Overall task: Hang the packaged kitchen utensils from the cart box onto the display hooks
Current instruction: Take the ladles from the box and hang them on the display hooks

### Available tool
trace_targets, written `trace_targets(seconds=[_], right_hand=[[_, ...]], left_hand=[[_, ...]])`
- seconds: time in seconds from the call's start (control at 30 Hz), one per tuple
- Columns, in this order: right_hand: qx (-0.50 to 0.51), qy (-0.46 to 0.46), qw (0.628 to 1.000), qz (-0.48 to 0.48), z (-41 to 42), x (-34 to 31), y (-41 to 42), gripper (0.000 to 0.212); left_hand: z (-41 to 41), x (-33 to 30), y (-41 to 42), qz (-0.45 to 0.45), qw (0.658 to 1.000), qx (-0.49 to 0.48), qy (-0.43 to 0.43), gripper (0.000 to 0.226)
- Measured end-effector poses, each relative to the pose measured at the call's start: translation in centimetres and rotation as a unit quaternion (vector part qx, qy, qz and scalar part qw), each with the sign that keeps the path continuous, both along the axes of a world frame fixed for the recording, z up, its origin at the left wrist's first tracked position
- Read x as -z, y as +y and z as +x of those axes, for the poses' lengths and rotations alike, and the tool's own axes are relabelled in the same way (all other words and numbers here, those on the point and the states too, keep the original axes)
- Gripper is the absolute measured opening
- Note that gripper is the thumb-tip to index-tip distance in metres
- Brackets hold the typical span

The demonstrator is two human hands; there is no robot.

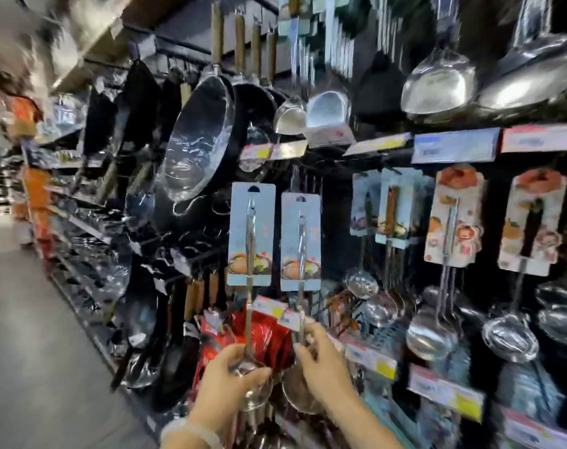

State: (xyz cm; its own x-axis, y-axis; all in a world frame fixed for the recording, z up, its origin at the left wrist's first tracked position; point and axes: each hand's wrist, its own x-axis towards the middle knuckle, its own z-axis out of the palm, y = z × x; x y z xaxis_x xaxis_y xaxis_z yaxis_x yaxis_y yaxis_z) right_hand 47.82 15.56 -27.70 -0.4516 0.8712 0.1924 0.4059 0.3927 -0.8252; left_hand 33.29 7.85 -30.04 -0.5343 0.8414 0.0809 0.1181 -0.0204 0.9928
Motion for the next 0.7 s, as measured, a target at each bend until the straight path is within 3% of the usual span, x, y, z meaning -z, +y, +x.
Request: trace_targets(seconds=[0.13, 0.37, 0.7], right_hand=[[0.027, -0.022, 0.999, 0.01, -2.8, 0.2, 4.2, 0.011], [0.137, -0.018, 0.99, 0.023, -7.0, -0.9, 10.3, 0.015], [0.277, 0.03, 0.96, 0.029, -12.2, -2.6, 12.7, 0.012]], left_hand=[[-2.9, 0.4, 5.0, 0.011, 1.0, 0.007, -0.002, 0.034], [-8.0, -0.4, 13.7, 0.03, 0.993, 0.114, 0.029, 0.022], [-15.1, -1.4, 20.8, 0.025, 0.972, 0.22, 0.081, 0.023]])
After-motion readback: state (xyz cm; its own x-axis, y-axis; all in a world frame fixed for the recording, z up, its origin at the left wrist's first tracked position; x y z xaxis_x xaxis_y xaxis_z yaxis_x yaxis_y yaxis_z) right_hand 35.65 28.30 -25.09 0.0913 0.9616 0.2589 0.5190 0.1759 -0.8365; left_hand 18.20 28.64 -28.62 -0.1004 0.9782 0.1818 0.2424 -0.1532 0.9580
